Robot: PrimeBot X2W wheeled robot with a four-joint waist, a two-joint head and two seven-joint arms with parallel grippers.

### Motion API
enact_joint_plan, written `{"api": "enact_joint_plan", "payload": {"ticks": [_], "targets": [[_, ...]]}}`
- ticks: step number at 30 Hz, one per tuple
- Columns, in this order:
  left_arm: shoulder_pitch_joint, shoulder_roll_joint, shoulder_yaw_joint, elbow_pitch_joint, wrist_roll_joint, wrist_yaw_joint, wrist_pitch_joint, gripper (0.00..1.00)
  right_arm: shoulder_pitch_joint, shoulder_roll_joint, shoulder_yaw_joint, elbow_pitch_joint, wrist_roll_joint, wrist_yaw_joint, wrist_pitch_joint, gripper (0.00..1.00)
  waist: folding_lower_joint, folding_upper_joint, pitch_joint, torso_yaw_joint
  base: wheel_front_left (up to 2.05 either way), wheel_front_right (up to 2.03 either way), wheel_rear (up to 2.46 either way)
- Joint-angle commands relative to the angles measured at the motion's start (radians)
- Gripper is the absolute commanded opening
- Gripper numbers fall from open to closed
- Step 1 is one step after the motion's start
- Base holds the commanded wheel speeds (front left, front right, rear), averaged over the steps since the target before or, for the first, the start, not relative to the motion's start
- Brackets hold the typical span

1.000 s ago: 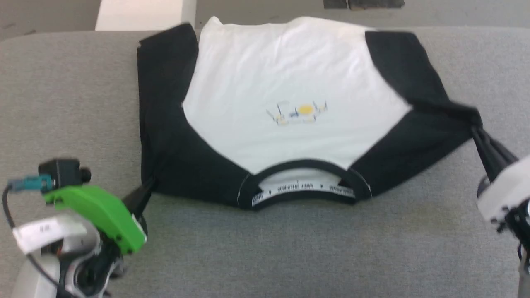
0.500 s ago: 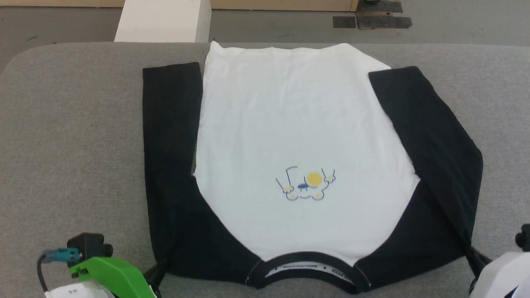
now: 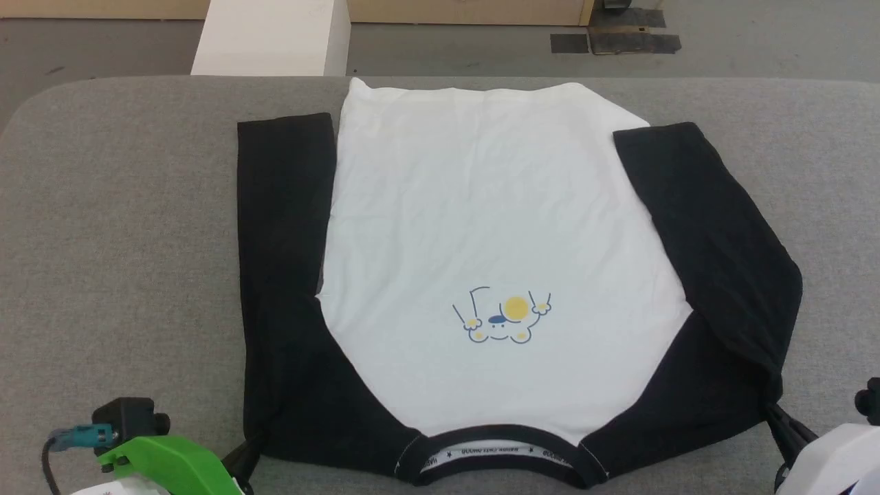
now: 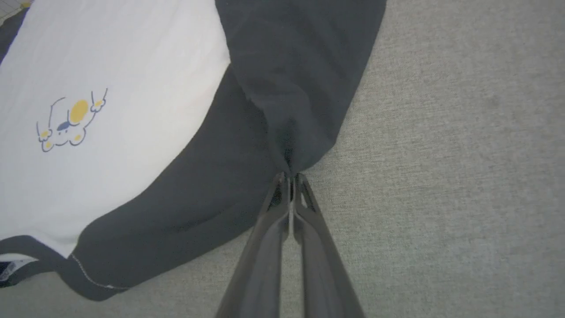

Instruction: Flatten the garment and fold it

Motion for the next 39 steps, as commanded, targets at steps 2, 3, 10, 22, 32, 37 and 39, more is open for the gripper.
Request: {"api": "enact_joint_plan", "payload": {"ticks": [2, 3, 10, 22, 32, 37, 39], "targets": [[0.021, 0.009, 0.017, -0.022, -0.015, 0.001, -0.004, 0.00, 0.023, 0.000, -0.010, -0.044, 0.007, -0.001, 0.020, 0.00, 0.0001, 0.0000, -0.003, 0.006, 0.00, 0.00, 0.00], [0.024, 0.009, 0.019, -0.031, -0.019, 0.002, -0.002, 0.00, 0.031, 0.000, -0.011, -0.057, 0.004, -0.001, 0.030, 0.00, 0.0001, 0.0000, -0.003, 0.007, 0.00, 0.00, 0.00], [0.060, 0.011, 0.013, -0.048, -0.027, 0.018, 0.021, 0.00, 0.091, 0.000, -0.014, -0.077, -0.020, -0.001, 0.110, 0.00, 0.0001, 0.0000, 0.003, 0.011, 0.00, 0.00, 0.00], [0.033, -0.016, -0.022, 0.109, 0.007, 0.024, -0.017, 1.00, 0.030, 0.000, 0.053, 0.106, -0.023, -0.001, 0.005, 1.00, 0.0001, 0.0000, -0.008, 0.004, 0.00, 0.00, 0.00], [0.009, -0.006, 0.016, 0.041, 0.064, -0.001, -0.147, 1.00, 0.020, 0.000, -0.016, 0.011, -0.033, -0.001, -0.215, 1.00, 0.0001, 0.0000, -0.045, 0.014, 0.00, 0.00, 0.00], [-0.112, 0.025, 0.039, 0.024, 0.155, -0.045, -0.293, 1.00, -0.022, 0.000, -0.005, -0.035, -0.085, -0.001, -0.401, 1.00, 0.0001, 0.0000, -0.015, 0.006, 0.00, 0.00, 0.00], [-0.196, 0.052, 0.035, 0.052, 0.193, -0.075, -0.336, 1.00, -0.045, 0.000, 0.017, -0.037, -0.110, -0.001, -0.470, 1.00, 0.0001, 0.0000, 0.009, 0.000, 0.00, 0.00, 0.00]]}}
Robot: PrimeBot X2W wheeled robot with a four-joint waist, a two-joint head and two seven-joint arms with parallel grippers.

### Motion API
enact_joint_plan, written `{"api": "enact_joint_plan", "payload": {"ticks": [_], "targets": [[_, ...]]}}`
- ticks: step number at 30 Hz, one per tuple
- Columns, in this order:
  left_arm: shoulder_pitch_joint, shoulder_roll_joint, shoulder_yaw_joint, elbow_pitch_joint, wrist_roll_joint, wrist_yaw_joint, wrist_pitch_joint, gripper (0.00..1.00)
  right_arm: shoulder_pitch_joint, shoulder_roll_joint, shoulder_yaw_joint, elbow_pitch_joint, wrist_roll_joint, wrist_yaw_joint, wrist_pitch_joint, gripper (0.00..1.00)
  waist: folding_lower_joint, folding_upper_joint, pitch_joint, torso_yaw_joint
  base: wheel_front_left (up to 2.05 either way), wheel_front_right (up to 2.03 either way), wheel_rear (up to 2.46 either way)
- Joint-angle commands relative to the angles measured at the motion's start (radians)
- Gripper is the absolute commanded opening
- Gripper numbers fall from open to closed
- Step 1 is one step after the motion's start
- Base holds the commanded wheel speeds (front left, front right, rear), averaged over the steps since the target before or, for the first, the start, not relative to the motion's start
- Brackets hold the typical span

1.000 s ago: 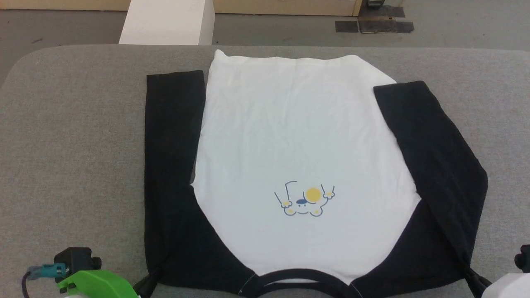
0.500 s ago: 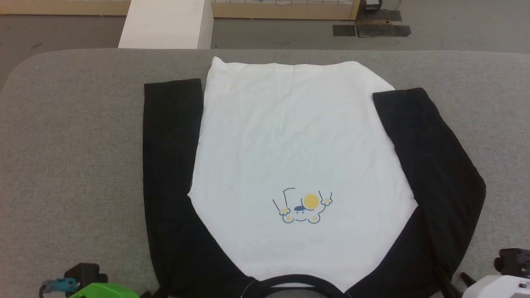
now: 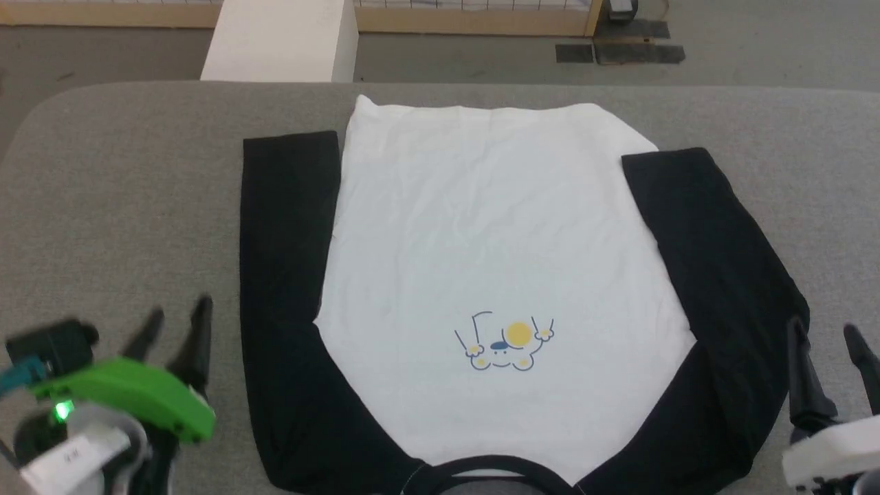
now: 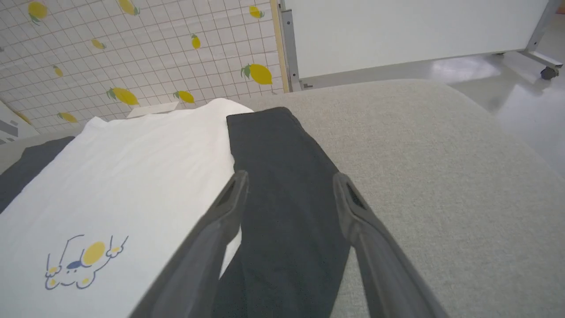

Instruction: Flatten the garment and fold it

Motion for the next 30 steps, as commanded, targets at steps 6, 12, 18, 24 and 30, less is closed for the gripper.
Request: {"api": "enact_joint_plan", "payload": {"ticks": [6, 12, 18, 24, 30], "targets": [[-0.316, 0.132, -0.037, 0.162, 0.092, -0.108, -0.011, 1.00, -0.107, 0.000, 0.075, 0.008, -0.044, -0.001, -0.127, 1.00, 0.0000, -0.0001, 0.135, -0.057, 0.00, 0.00, 0.00], [-0.584, 0.235, -0.064, 0.270, 0.110, -0.161, 0.112, 1.00, -0.201, 0.000, 0.128, 0.014, -0.043, -0.001, -0.184, 1.00, 0.0000, -0.0001, 0.262, -0.133, 0.00, 0.00, 0.00], [-0.778, 0.319, -0.087, 0.366, 0.142, -0.135, 0.300, 1.00, -0.298, 0.000, 0.193, 0.030, -0.022, -0.001, -0.247, 1.00, 0.0000, -0.0001, 0.386, -0.222, 0.00, 0.00, 0.00], [-0.796, 0.349, -0.075, 0.407, 0.142, -0.062, 0.429, 1.00, -0.334, 0.000, 0.242, 0.061, -0.005, -0.001, -0.264, 1.00, 0.0000, -0.0001, 0.426, -0.256, 0.00, 0.00, 0.00], [-0.770, 0.374, -0.057, 0.412, 0.146, 0.001, 0.499, 1.00, -0.349, 0.000, 0.259, 0.074, 0.008, -0.001, -0.276, 1.00, 0.0000, -0.0001, 0.437, -0.268, 0.00, 0.00, 0.00]]}}
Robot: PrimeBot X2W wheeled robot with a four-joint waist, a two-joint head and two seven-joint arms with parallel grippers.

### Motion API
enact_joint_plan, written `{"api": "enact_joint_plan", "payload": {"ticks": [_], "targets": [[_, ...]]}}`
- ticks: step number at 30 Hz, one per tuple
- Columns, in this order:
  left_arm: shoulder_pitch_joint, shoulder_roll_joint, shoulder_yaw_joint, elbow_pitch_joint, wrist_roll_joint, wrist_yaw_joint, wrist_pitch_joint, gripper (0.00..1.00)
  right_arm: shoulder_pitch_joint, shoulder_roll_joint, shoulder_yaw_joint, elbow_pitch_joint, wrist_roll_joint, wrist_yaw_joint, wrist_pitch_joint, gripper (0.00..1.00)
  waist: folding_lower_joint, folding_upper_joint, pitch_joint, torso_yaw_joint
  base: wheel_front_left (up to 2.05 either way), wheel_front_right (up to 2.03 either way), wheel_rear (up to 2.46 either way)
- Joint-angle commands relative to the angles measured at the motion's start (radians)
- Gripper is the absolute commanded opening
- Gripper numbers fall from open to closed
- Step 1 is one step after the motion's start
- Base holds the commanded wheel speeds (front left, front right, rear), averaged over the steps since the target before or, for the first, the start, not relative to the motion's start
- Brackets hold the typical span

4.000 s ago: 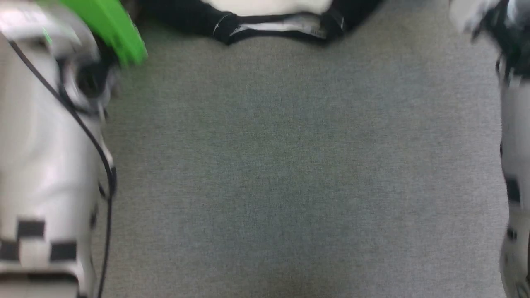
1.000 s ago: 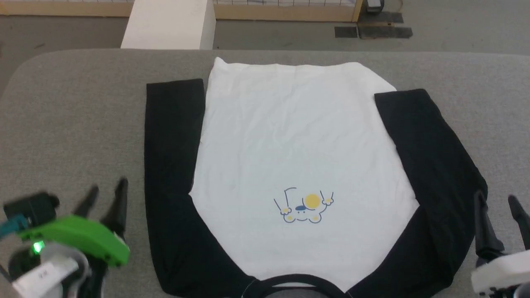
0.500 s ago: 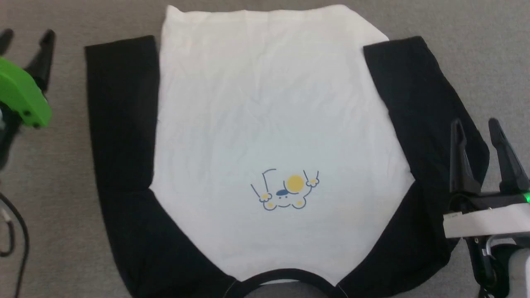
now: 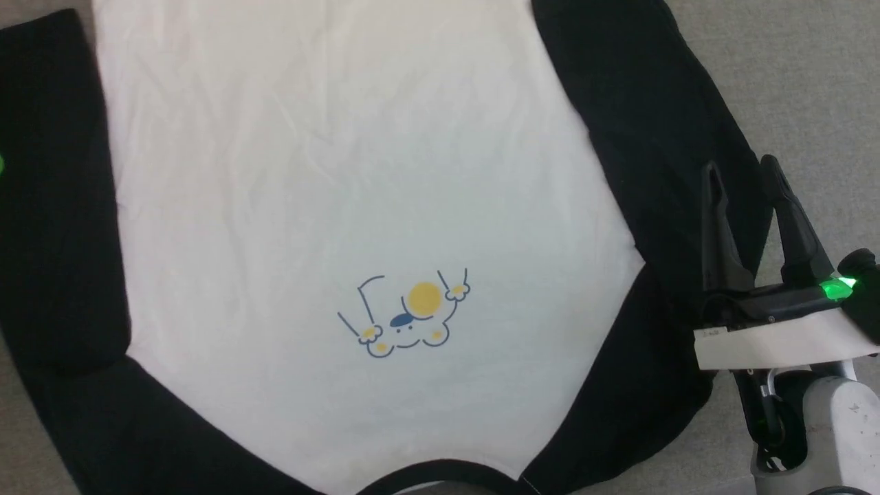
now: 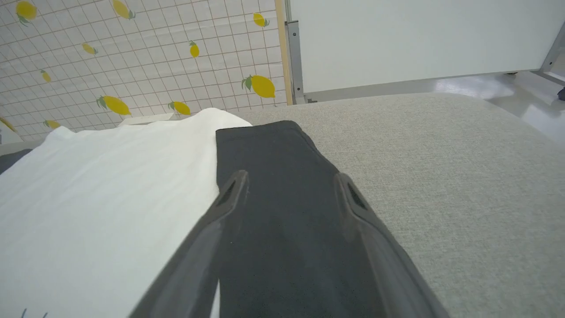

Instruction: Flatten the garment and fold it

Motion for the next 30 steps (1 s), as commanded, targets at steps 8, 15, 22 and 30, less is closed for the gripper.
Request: {"api": "enact_joint_plan", "payload": {"ticks": [8, 15, 22, 30], "targets": [[0.057, 0.051, 0.014, -0.035, 0.009, 0.061, 0.091, 0.00, -0.019, 0.000, 0.011, 0.007, 0.028, -0.001, -0.004, 1.00, -0.0002, 0.0000, 0.019, -0.027, 0.00, 0.00, 0.00], [0.096, 0.030, 0.073, -0.074, 0.013, 0.093, -0.056, 0.00, -0.004, 0.000, 0.000, 0.009, 0.025, -0.001, 0.006, 1.00, -0.0002, 0.0000, -0.028, -0.004, 0.00, 0.00, 0.00], [0.217, 0.010, 0.172, -0.105, 0.008, 0.109, -0.266, 0.00, 0.032, 0.000, -0.037, -0.001, -0.004, -0.001, 0.039, 1.00, -0.0002, 0.0000, -0.154, 0.073, 0.00, 0.00, 0.00], [0.360, 0.015, 0.251, -0.202, -0.016, 0.103, -0.334, 0.00, 0.107, 0.000, -0.086, -0.035, -0.018, -0.001, 0.092, 1.00, -0.0002, 0.0000, -0.302, 0.188, 0.00, 0.00, 0.00]]}}
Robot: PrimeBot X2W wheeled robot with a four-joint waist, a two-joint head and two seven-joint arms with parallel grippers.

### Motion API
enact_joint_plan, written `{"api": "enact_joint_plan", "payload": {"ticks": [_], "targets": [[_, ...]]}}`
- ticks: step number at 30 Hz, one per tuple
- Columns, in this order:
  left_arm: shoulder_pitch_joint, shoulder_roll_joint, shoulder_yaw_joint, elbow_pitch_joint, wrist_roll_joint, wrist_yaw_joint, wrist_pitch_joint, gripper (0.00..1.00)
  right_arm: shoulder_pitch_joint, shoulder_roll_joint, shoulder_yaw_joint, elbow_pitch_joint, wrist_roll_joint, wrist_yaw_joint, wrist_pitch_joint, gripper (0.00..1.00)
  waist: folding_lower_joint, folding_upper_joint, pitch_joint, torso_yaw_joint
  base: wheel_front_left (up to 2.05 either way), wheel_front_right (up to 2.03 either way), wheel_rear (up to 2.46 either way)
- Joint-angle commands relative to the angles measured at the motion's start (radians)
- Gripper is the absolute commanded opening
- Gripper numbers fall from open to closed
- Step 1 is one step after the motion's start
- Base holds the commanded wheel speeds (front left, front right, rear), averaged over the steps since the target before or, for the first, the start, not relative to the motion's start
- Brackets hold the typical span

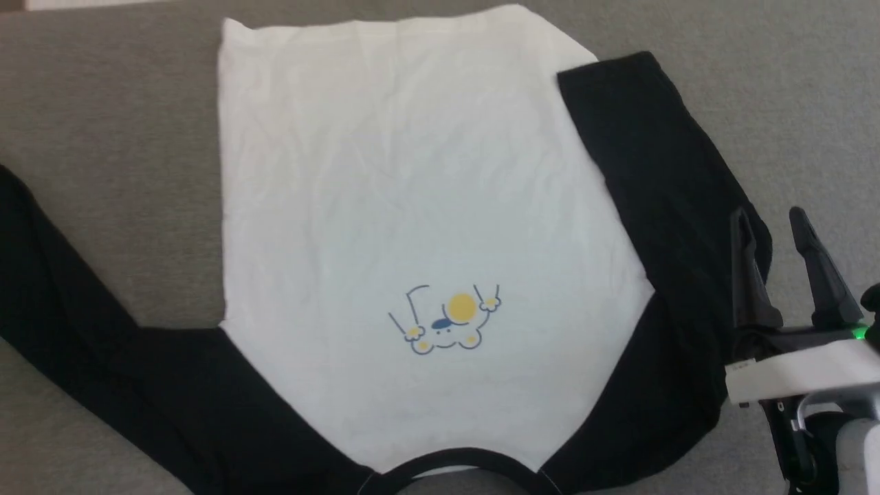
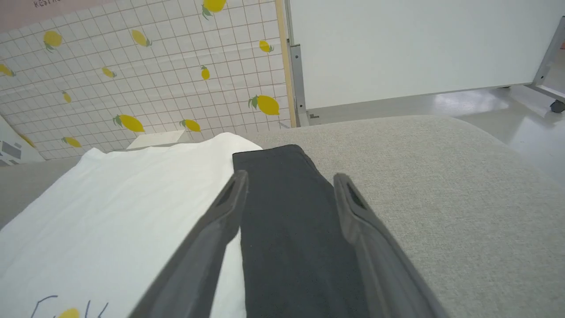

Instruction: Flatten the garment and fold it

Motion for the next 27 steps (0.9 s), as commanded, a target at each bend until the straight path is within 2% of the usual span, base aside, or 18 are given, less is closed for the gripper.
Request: {"api": "enact_joint_plan", "payload": {"ticks": [1, 9, 15, 19, 23, 27], "targets": [[0.025, 0.006, 0.011, -0.021, -0.011, -0.002, -0.007, 0.00, 0.014, 0.000, -0.004, -0.011, -0.004, -0.001, 0.006, 1.00, 0.0001, 0.0000, -0.115, 0.108, 0.00, 0.00, 0.00], [0.151, 0.028, 0.086, -0.194, -0.039, 0.013, 0.044, 0.00, 0.074, 0.000, -0.025, -0.050, 0.000, -0.001, 0.043, 1.00, 0.0001, 0.0000, -0.189, 0.172, 0.00, 0.00, 0.00], [0.208, 0.006, 0.088, -0.323, -0.072, 0.002, 0.061, 0.00, 0.092, 0.000, -0.026, -0.064, 0.002, -0.001, 0.060, 1.00, 0.0001, 0.0000, -0.207, 0.192, 0.00, 0.00, 0.00], [0.204, -0.022, 0.008, -0.421, -0.080, -0.016, 0.071, 0.00, 0.093, 0.000, -0.026, -0.069, 0.004, -0.001, 0.066, 1.00, 0.0001, 0.0000, -0.215, 0.194, 0.00, 0.00, 0.00], [0.152, -0.069, -0.140, -0.501, -0.075, -0.041, 0.086, 0.00, 0.095, 0.000, -0.028, -0.071, 0.005, -0.001, 0.069, 1.00, 0.0001, 0.0000, -0.221, 0.191, 0.00, 0.00, 0.00], [0.059, -0.166, -0.332, -0.529, -0.050, -0.061, 0.091, 0.00, 0.103, 0.000, -0.033, -0.071, 0.008, -0.001, 0.070, 1.00, 0.0001, 0.0000, -0.230, 0.185, 0.00, 0.00, 0.00]]}}
